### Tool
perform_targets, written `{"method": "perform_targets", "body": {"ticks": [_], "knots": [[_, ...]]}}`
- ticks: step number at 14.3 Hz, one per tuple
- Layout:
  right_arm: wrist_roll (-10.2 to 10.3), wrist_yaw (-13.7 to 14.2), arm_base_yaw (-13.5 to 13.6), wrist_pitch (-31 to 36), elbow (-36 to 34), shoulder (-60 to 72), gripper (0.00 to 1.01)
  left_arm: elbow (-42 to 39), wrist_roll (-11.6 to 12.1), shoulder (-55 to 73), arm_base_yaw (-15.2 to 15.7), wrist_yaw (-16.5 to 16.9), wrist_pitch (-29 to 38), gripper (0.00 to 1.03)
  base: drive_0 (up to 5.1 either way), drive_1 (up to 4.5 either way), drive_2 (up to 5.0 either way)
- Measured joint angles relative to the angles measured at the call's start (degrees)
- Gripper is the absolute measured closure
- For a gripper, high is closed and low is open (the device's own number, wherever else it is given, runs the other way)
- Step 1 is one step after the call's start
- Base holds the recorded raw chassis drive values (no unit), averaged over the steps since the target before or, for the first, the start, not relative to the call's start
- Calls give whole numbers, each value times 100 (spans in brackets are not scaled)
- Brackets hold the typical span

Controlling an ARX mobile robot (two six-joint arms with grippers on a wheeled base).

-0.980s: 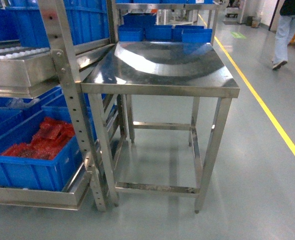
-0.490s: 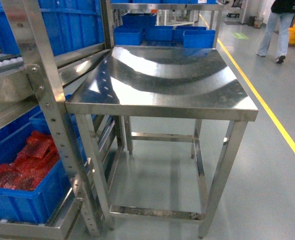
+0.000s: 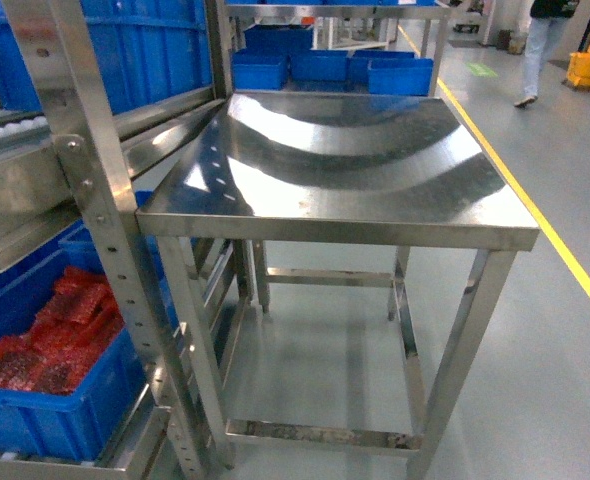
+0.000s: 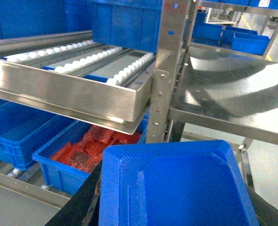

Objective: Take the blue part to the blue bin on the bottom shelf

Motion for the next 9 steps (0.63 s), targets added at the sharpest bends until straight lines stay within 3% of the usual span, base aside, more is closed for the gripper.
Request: {"method": "perform_targets", "body": {"ticks": [9], "knots": [[0, -13, 0, 0, 0, 0, 3, 0, 2, -2, 0, -4, 13, 59, -502, 244, 244]]}}
